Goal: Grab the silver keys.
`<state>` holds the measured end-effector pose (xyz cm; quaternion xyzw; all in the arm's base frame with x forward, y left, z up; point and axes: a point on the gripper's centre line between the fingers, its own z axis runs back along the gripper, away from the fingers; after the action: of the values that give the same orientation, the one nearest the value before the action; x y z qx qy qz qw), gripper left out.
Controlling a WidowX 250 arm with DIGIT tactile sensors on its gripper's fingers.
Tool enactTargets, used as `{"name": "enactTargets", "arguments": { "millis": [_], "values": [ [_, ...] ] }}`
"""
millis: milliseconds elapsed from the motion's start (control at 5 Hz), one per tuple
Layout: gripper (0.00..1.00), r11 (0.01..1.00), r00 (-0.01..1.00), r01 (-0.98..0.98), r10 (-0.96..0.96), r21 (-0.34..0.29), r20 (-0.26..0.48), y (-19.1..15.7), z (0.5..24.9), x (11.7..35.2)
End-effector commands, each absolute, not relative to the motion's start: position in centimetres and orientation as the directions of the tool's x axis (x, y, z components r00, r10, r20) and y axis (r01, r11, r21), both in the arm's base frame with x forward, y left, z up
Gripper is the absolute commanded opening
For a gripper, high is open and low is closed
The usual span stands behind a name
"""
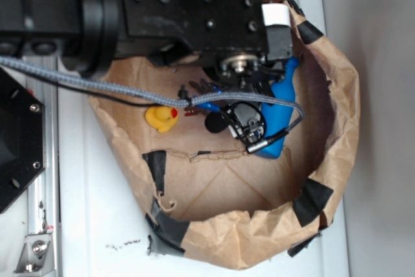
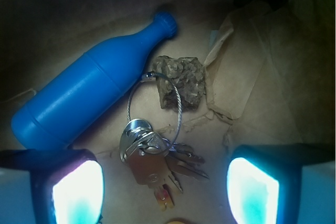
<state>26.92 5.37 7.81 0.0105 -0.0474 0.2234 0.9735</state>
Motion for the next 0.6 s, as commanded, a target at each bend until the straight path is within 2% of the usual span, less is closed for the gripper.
{"name": "enactTargets", "arguments": {
  "millis": [0, 200, 400],
  "values": [
    [1.0, 0.909, 0.89, -0.395, 0.414, -0.131, 0.193, 7.2, 7.4, 28.9],
    [1.0, 0.904, 0.882, -0.41, 0.427, -0.119, 0.199, 8.0, 7.1, 29.1],
    [1.0, 0.898, 0.873, -0.417, 0.44, -0.142, 0.212, 8.3, 7.5, 28.8]
  ]
}}
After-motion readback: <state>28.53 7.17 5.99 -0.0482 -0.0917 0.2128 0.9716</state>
